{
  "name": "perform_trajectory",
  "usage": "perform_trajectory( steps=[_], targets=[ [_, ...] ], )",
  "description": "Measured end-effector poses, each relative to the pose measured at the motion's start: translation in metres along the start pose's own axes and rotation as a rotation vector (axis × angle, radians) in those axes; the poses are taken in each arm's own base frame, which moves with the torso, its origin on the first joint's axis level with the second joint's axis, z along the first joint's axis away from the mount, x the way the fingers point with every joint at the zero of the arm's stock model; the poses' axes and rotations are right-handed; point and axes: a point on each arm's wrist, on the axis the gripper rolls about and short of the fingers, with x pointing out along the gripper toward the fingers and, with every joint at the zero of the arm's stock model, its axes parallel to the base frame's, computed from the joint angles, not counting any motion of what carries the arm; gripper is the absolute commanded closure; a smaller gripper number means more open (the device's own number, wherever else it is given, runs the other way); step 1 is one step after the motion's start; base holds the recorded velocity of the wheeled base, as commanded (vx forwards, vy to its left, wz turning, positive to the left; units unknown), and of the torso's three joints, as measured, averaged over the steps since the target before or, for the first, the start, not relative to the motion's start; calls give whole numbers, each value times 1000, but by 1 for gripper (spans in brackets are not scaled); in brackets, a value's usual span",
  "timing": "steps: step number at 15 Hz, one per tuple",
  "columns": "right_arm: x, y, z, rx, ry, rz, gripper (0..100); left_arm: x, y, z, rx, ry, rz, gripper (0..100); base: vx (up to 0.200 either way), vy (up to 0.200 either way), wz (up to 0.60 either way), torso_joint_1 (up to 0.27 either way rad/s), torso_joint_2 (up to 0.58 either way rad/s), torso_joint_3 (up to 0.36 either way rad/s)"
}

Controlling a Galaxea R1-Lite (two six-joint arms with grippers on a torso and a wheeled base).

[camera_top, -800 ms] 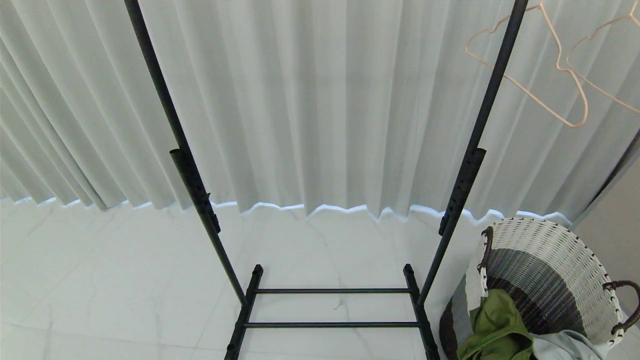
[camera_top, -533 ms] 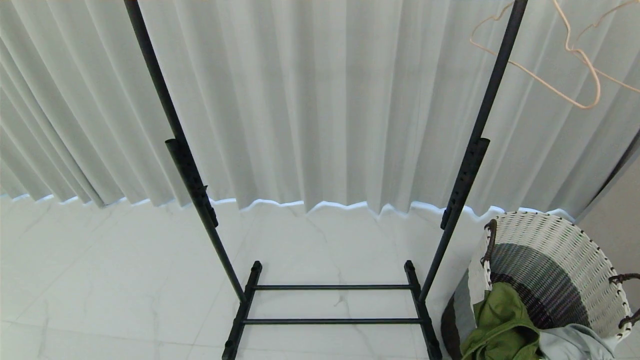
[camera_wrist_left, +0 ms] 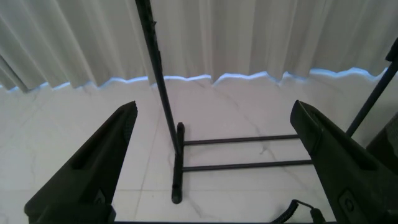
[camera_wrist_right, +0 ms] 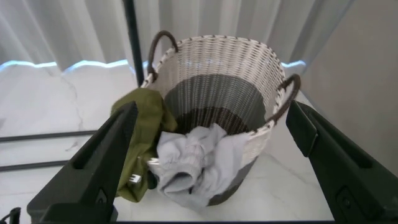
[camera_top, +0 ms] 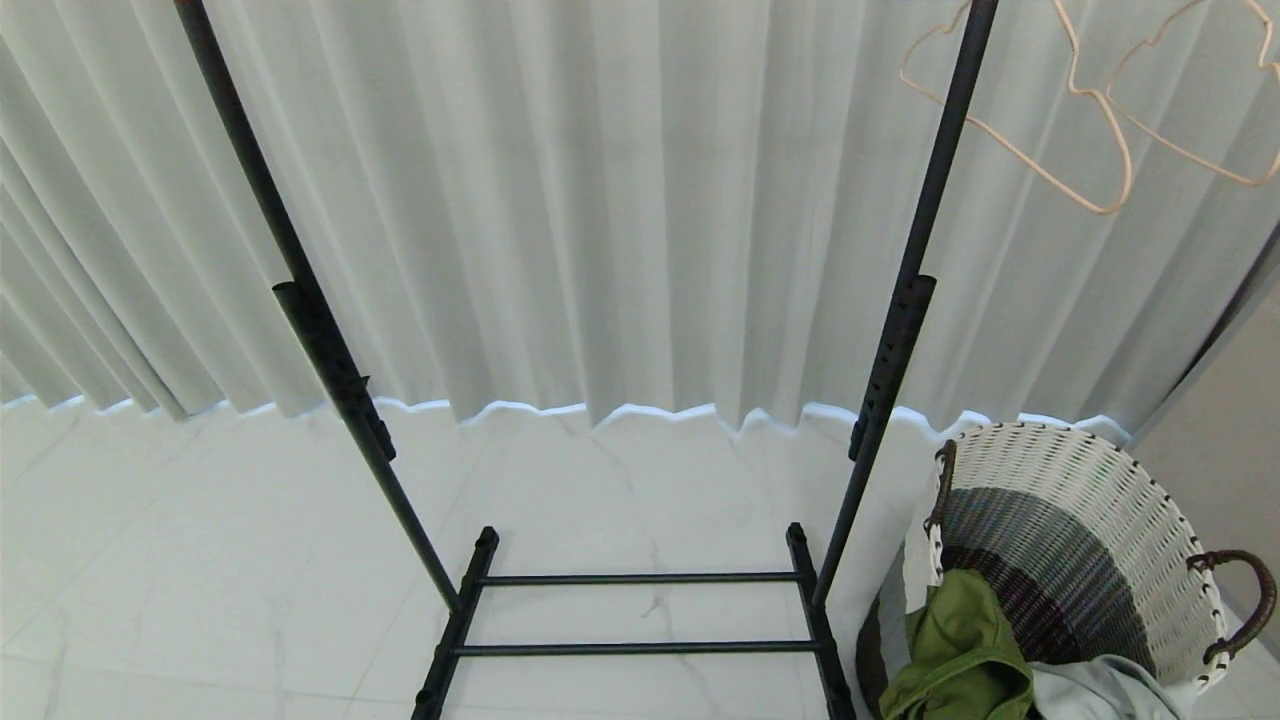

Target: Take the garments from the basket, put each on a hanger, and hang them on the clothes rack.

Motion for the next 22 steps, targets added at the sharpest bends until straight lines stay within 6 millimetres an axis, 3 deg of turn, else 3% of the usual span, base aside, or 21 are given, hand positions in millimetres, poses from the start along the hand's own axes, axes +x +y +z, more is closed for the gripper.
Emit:
perform_trajectory(
  steps=[7,11,15,16,19,22],
  targets=[
    [0,0,0,1,1,0,0,0,0,0,-6,1,-1,0,0,0,0,0,0,0],
    [0,0,0,-17,-1,-1,0,0,0,0,-5,1,0,0,-200,0,0,2,2,10],
    [0,1,3,-112,-25,31,0,0,0,0,-5,1,0,0,0,0,0,0,0,0],
    [-1,1,7,-119,-28,64,0,0,0,0,-5,1,0,0,0,0,0,0,0,0],
    [3,3,41,-137,-8,114,0,0,0,0,-5,1,-1,0,0,0,0,0,0,0],
    [37,6,72,-263,177,138,0,0,0,0,-5,1,0,0,0,0,0,0,0,0]
  ],
)
